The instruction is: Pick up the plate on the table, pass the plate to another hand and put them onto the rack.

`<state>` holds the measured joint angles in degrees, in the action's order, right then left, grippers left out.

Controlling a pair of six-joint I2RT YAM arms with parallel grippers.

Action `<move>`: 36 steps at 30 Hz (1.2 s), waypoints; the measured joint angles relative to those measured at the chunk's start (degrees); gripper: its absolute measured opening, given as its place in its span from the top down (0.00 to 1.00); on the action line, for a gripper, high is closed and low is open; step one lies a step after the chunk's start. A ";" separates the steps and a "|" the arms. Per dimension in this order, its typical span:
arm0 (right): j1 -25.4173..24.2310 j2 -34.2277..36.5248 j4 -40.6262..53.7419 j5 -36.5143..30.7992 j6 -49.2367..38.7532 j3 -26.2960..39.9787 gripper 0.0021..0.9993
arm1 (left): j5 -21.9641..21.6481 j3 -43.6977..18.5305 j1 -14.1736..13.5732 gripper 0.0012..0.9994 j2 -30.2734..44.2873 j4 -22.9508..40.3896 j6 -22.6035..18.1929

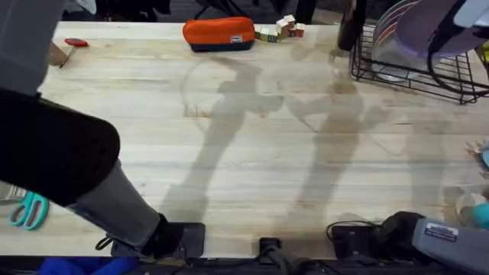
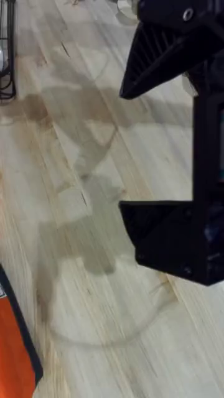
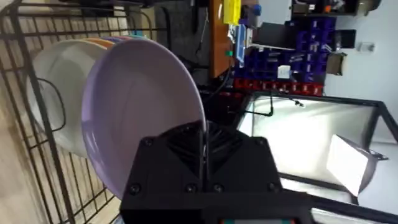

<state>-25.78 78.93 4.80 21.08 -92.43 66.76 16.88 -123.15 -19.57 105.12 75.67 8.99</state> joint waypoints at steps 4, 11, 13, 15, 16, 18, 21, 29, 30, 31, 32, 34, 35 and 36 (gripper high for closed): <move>0.00 1.88 0.00 0.00 -1.05 0.00 0.97 | 0.02 0.00 0.00 0.01 0.00 -0.01 0.00; 0.00 3.98 0.81 0.39 -4.16 0.00 0.97 | 0.00 0.00 0.00 0.01 0.00 -0.01 0.00; 0.00 4.53 0.82 0.88 -5.01 0.00 0.97 | 0.01 0.00 0.00 0.01 0.00 -0.01 0.00; 0.00 5.14 0.83 1.19 -5.67 0.00 0.97 | 0.00 0.00 0.00 0.01 0.00 -0.01 0.00; 0.00 5.52 0.83 1.31 -6.06 0.00 0.97 | 0.00 0.00 0.00 0.01 0.00 0.00 0.00; 0.00 6.29 0.83 1.51 -6.74 0.00 0.97 | 0.00 0.00 0.00 0.01 0.00 0.01 0.00; 0.00 7.57 0.85 1.75 -7.86 0.00 0.97 | 0.02 0.00 0.00 0.01 0.00 -0.01 0.00; 0.00 10.91 0.91 2.66 -9.70 0.00 0.97 | 0.00 0.00 0.00 0.01 0.00 0.00 0.00; 0.00 11.39 0.96 2.75 -9.84 0.00 0.97 | 0.00 0.00 0.00 0.01 0.00 -0.01 0.00; 0.00 11.75 1.07 2.76 -9.89 0.00 0.97 | 0.00 0.00 0.00 0.01 0.00 0.01 0.00; 0.00 12.10 1.22 2.78 -9.93 0.00 0.97 | 0.00 0.00 0.00 0.01 0.00 -0.01 0.00; 0.00 12.57 1.44 2.80 -10.07 0.00 0.97 | 0.00 0.00 0.00 0.01 0.00 -0.01 0.00; 0.00 12.75 1.46 2.80 -10.08 0.00 0.97 | 0.00 0.00 0.00 0.01 0.00 0.01 0.00; 0.00 12.88 1.49 2.80 -10.08 0.00 0.97 | 0.00 0.00 0.00 0.01 0.00 0.00 0.00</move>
<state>-25.78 91.82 6.29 23.88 -102.51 66.76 16.88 -123.15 -19.57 105.12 75.67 8.99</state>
